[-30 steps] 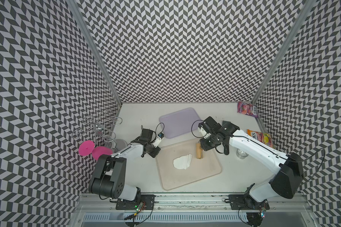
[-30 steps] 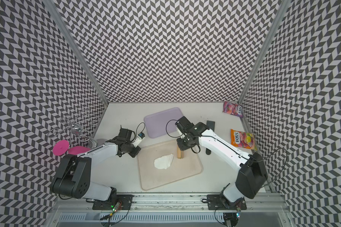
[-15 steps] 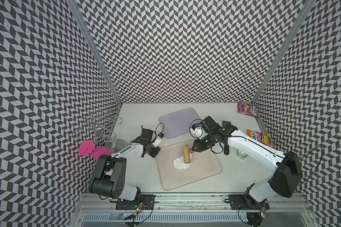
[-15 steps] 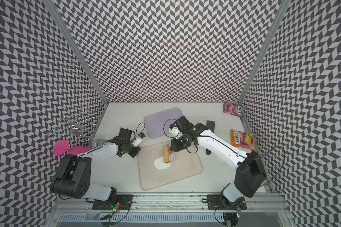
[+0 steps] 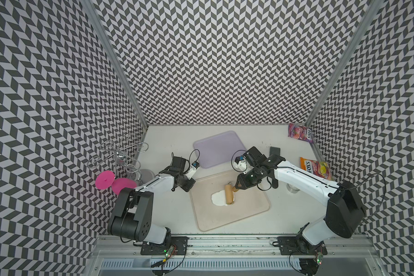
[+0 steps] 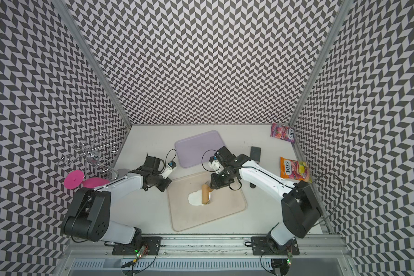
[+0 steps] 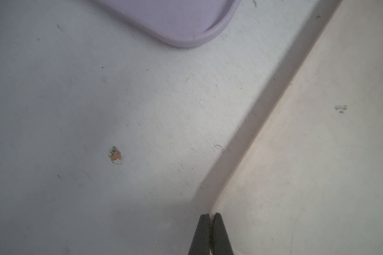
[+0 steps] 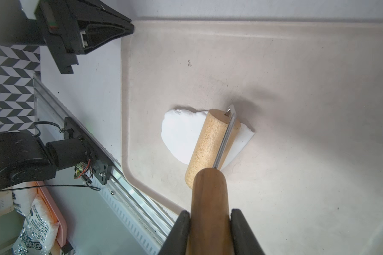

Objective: Roll out the dumpling wrappers from the dough
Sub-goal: Flatten out the dough on the work surface.

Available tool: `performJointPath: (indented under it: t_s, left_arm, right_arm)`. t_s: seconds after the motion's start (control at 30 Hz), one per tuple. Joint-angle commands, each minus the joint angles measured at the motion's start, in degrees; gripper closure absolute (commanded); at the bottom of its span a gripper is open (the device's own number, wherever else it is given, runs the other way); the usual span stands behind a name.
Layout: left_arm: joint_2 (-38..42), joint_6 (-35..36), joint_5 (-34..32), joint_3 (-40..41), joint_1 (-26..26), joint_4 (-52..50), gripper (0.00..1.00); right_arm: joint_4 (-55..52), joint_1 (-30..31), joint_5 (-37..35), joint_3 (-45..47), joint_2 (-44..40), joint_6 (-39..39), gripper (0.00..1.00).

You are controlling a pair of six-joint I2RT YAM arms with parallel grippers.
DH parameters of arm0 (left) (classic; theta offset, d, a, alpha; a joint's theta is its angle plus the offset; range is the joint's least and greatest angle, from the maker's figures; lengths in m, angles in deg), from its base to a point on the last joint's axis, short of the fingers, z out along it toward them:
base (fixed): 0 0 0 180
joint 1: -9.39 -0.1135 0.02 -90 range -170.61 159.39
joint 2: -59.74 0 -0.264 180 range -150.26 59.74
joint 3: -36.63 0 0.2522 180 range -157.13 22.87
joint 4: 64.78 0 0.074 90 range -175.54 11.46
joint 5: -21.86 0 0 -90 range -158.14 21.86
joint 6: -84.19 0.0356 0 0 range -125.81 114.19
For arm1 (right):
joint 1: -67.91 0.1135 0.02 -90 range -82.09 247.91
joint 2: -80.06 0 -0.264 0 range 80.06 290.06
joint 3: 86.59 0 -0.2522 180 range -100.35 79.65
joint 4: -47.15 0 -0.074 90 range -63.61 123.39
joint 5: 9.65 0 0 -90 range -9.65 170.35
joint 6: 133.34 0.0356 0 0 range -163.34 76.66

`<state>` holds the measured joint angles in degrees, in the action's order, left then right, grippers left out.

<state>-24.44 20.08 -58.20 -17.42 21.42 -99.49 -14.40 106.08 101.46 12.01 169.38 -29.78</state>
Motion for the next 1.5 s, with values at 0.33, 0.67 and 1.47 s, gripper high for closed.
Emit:
performJointPath:
  t_s: [0.33,0.67,1.47]
  left_arm:
    - [0.2,0.3,-1.5,1.2,0.3,0.3,1.0]
    - [0.1,0.3,-1.3,1.0,0.3,0.3,1.0]
    - [-0.1,0.0,-0.9,0.8,0.3,0.1,1.0]
  right_arm:
    - [-8.6,-3.3,-14.8,-0.1,-1.9,0.0,1.0]
    - [-7.3,-4.0,-4.6,-4.8,-5.5,-2.9,1.0]
    - [-5.7,-1.6,0.5,-6.7,-2.6,-2.7,1.0]
